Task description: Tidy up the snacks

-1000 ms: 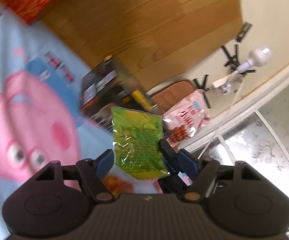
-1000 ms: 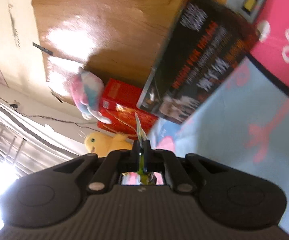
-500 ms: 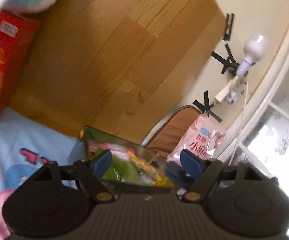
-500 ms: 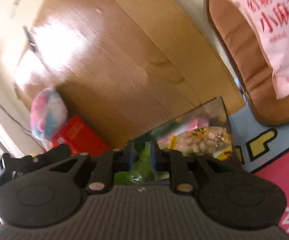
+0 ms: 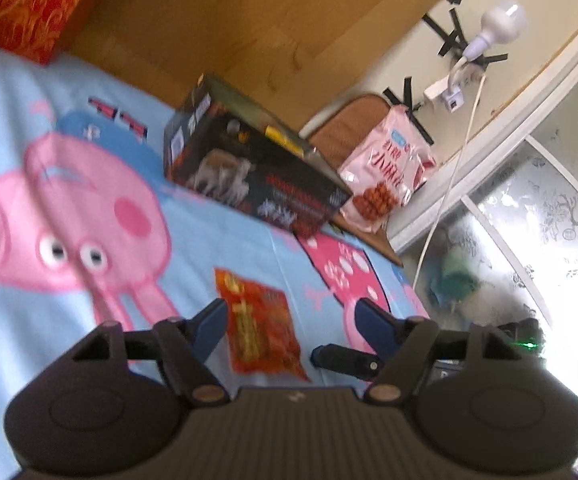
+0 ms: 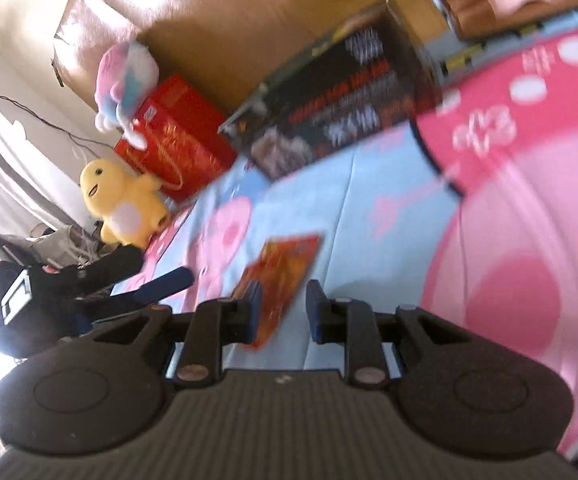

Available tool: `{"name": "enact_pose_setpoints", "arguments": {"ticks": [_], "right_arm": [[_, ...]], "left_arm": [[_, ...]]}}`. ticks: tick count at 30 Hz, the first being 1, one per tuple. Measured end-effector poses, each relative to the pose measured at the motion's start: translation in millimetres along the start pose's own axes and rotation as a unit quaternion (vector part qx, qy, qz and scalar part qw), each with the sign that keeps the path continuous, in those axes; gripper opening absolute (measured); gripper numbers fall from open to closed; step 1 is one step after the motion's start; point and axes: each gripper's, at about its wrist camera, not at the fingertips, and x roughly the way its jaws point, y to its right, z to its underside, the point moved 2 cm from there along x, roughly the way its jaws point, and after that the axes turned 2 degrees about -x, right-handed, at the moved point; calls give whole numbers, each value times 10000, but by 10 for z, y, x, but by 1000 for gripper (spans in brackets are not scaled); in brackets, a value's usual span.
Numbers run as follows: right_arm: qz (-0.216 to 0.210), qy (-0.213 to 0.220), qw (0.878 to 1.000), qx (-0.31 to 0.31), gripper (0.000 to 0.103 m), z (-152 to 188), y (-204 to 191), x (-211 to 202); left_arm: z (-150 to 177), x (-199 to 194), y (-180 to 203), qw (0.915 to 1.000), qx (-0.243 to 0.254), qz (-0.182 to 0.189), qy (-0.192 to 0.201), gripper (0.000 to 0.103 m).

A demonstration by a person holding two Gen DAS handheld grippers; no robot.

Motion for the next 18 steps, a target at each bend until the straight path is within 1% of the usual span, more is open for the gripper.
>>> {"name": "enact_pose_setpoints", "arguments": {"ticks": [1,2,3,4,6,7,11,13,14,15,16,17,18], "right_arm": [[-40,-47,10000,66,28,38,-12,-31],[-77,-84,9998,144,28,74,-31,-30],[-102,-111,9996,235,28,93,-36,-25],[-109,-124,9993,328,28,96,-30,-16],[-118,-79,9985,533,26,86,-18,24],[-149,-52,9977,658,26,84,-19,49],[-243,159,9950,957,26,29,8,143],[-284,215,9945,985,26,-4,4,189],[-261,223,9949,952,25,-21,-4,209],[-224,227,9955,888,20,-31,-12,221],[-160,230,9962,819,14,-37,-21,236],[-110,241,9964,809,13,-37,-12,245],[-139,249,9955,909,11,-33,22,248]], "left_arm": [[25,33,-34,9999,-135,38,-97,61],[48,69,-72,9995,-260,56,-189,59],[80,120,-121,9987,-407,57,-304,53],[116,174,-176,9978,-544,95,-377,44],[145,205,-230,9966,-706,250,-357,39],[143,201,-254,9961,-774,253,-345,37],[147,202,-274,9961,-745,317,-359,35],[141,205,-272,9962,-710,340,-366,34],[139,206,-272,9963,-700,347,-366,34],[142,201,-271,9963,-701,350,-360,35],[140,191,-270,9962,-711,360,-344,39],[137,175,-264,9963,-713,359,-310,42],[128,152,-254,9966,-704,353,-254,51]]}}
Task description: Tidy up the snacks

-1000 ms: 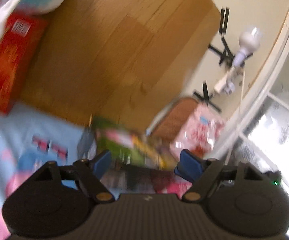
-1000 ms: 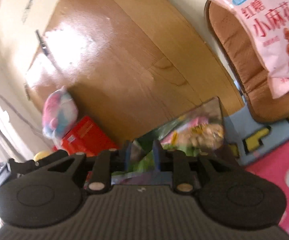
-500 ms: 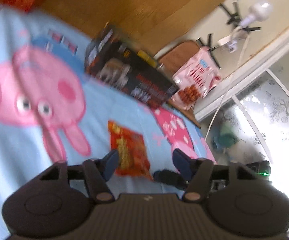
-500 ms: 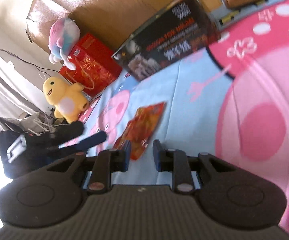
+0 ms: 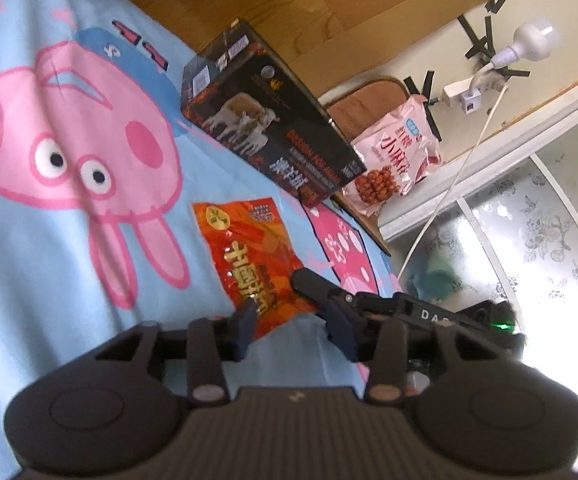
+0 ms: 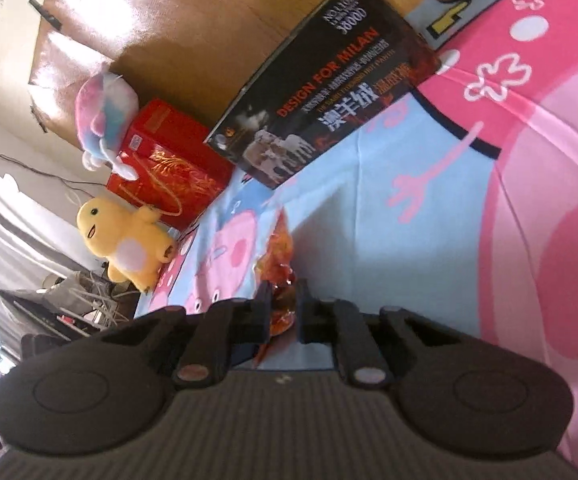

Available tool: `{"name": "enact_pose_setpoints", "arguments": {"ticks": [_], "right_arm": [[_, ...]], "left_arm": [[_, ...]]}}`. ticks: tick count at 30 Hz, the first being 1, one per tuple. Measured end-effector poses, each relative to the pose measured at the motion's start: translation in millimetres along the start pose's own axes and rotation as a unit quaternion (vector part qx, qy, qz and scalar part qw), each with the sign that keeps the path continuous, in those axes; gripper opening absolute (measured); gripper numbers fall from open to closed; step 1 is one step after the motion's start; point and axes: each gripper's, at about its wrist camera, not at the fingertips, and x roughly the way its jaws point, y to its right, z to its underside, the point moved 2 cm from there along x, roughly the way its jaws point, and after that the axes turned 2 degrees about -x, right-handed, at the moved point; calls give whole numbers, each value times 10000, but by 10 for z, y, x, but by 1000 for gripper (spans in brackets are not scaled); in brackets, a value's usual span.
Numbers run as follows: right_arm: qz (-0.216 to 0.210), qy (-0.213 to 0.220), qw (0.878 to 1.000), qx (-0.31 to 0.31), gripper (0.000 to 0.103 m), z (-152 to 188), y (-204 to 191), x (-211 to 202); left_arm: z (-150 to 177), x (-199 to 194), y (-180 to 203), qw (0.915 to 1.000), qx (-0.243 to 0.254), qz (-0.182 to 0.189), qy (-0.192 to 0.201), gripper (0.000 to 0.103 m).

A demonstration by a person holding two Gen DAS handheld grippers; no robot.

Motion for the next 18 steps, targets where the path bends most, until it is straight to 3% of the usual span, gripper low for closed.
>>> {"name": "enact_pose_setpoints", "arguments": {"ticks": [1,3,7,9,10,13,18], "right_arm": [[-91,11,9998,172,11,-11,40,1],[-255,47,9980,573,9,-37,139,-29],[-791,34,9859,1477,8,-57,340,-92],[-1089,-20,9798,1675,8,-40,362,-109],[-1193,-50,9784,1688,8,-33,352,-111],[-1293,-147,9791,1563,8,-25,279,-94],[-1344,-196,9834,1206,8,-194,138,-65]], "left_arm": [[-11,-28,14,10000,2,-6,77,63],[-44,-79,42,9997,-6,-37,236,79],[-121,-73,57,9995,-143,28,272,82],[-142,-50,54,9991,-274,179,267,75],[-160,-37,65,9989,-301,248,277,64],[-231,-4,131,9988,-247,302,312,48],[-500,37,373,9982,98,418,415,47]]}}
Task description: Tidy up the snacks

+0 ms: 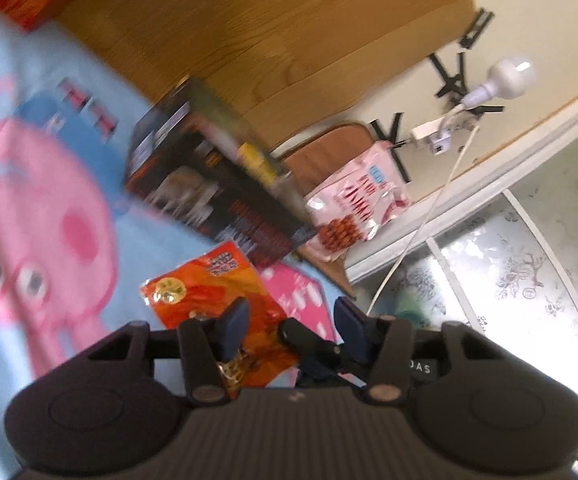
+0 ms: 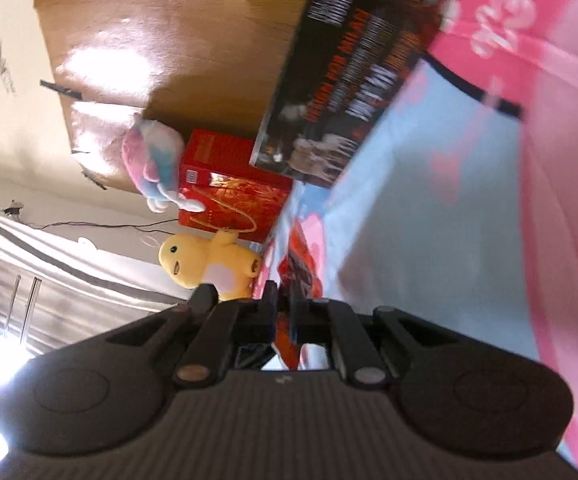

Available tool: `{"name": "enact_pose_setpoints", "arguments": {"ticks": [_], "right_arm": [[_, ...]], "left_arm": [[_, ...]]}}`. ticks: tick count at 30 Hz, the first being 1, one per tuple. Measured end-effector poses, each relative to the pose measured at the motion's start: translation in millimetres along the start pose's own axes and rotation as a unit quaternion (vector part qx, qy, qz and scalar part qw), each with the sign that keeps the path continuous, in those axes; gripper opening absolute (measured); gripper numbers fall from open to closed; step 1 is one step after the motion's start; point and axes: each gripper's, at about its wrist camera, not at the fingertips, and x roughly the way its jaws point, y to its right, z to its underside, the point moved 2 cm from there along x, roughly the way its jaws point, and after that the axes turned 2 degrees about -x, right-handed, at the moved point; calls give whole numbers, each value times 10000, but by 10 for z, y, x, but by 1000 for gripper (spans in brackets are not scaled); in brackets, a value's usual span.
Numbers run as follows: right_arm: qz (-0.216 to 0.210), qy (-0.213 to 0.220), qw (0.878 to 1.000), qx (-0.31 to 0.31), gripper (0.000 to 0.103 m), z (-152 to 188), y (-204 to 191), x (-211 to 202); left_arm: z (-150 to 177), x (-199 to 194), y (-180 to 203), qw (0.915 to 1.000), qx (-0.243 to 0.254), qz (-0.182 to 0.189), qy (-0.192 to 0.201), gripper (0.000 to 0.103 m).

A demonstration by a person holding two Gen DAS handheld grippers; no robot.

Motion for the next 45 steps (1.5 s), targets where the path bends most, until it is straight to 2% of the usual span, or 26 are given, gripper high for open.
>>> {"name": "enact_pose_setpoints", "arguments": {"ticks": [4,8,12,14,15,16,17,18,20,22,24,27,29,35,37,40,43,45], "right_arm": [[-108,244,9987,-424,8,-272,-241,85],[-125,639,9946,-806,8,-665,-446,129],[48,836,9912,-1026,8,-1048,-518,281],[414,963,9840,-1439,12,-1152,-570,383],[769,1086,9733,-1870,15,-1168,-620,430],[1212,1226,9569,-2338,19,-1164,-668,460],[1604,1341,9401,-2692,32,-1143,-689,470],[1814,1496,9266,-2933,37,-1109,-701,447],[1891,1828,9114,-3166,37,-1035,-686,318],[1931,2032,9076,-3124,37,-978,-652,190],[1868,2168,9100,-2999,37,-922,-599,52],[1820,2266,9115,-2910,37,-775,-543,-101],[1897,2352,9074,-2921,41,-619,-519,-175],[2626,2393,8743,-3308,45,-90,-423,-198],[2795,2201,8652,-3534,48,79,-403,-144],[2865,1990,8619,-3680,55,279,-395,-78],[2899,1999,8562,-3781,59,406,-411,-40],[2944,2027,8537,-3786,65,469,-425,-17]], "left_arm": [[-368,145,236,9991,392,71,151,47],[-749,398,385,9973,690,-18,260,47],[-1041,717,416,9947,937,-310,304,48],[-1109,890,365,9938,968,-503,239,48],[-1121,972,319,9941,909,-564,167,48],[-1119,1014,280,9948,840,-568,101,48],[-1103,1048,247,9954,786,-538,51,48],[-1080,1059,227,9957,778,-509,33,48],[-1035,1050,209,9957,784,-494,51,49],[-1002,994,206,9966,713,-413,98,49],[-955,872,243,9968,698,-338,186,49],[-842,614,361,9944,906,-360,419,55],[-695,428,457,9902,1169,-488,585,59],[-24,52,563,9651,2121,-1264,875,68],[175,-29,492,9570,2227,-1575,986,79],[379,-144,375,9487,2272,-1898,1109,81],[468,-227,297,9428,2266,-2055,1325,82],[489,-245,265,9383,2280,-2149,1461,82]]}}
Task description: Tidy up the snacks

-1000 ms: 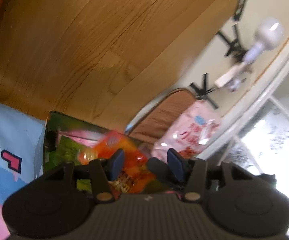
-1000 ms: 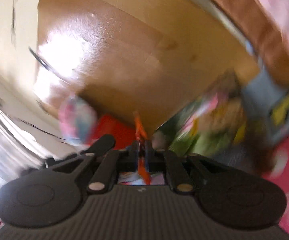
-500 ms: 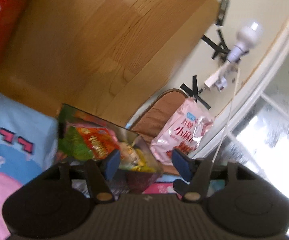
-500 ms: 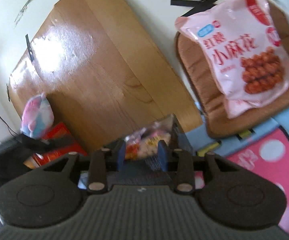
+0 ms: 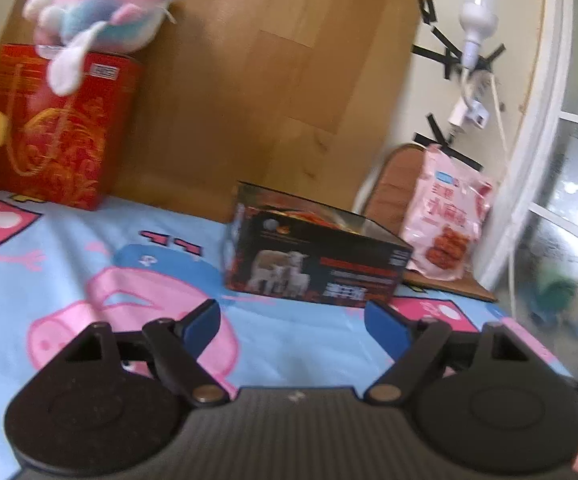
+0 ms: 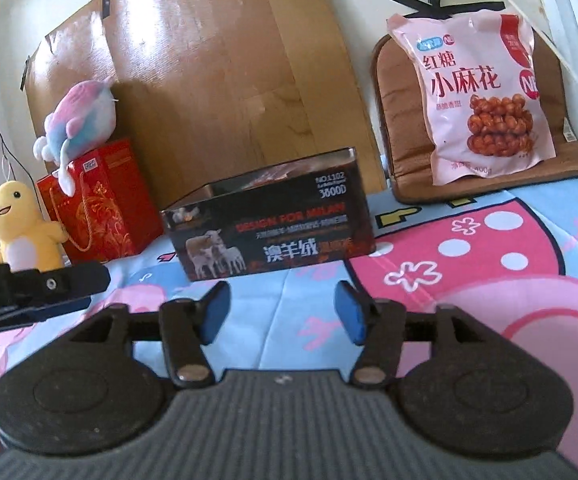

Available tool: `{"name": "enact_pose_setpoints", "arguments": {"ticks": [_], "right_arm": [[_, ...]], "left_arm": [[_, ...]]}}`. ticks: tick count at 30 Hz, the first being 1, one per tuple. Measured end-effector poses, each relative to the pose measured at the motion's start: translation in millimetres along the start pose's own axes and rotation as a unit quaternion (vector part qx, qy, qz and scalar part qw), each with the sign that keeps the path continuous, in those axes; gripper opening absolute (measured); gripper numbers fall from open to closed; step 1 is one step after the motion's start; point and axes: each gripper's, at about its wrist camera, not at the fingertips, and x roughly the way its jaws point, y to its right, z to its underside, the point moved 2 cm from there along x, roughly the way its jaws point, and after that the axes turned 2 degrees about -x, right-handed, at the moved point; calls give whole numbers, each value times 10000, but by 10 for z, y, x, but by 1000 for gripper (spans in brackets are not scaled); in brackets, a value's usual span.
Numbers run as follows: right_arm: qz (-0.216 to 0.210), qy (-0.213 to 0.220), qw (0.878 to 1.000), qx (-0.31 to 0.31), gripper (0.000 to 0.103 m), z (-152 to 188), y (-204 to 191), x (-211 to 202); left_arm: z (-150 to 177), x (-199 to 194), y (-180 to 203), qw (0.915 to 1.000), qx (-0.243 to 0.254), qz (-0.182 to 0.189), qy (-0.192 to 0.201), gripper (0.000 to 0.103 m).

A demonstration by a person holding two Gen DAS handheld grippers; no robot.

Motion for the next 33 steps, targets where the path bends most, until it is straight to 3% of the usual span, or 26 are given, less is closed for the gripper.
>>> {"name": "enact_pose_setpoints", "arguments": {"ticks": [6,11,14,33], "right_arm": [[207,24,9997,-102,70,65,-126,-45],[144,-241,9995,165,73,99,-103,16],[166,-267,9992,264,73,103,-78,28],[326,-499,9973,438,73,126,-36,100]], "left_arm": [[69,6,-60,9999,-41,-110,71,82],[90,-52,-24,9994,145,-191,240,83],[100,-80,18,9987,297,-253,323,96],[100,-42,4,9991,368,-204,86,96]]}}
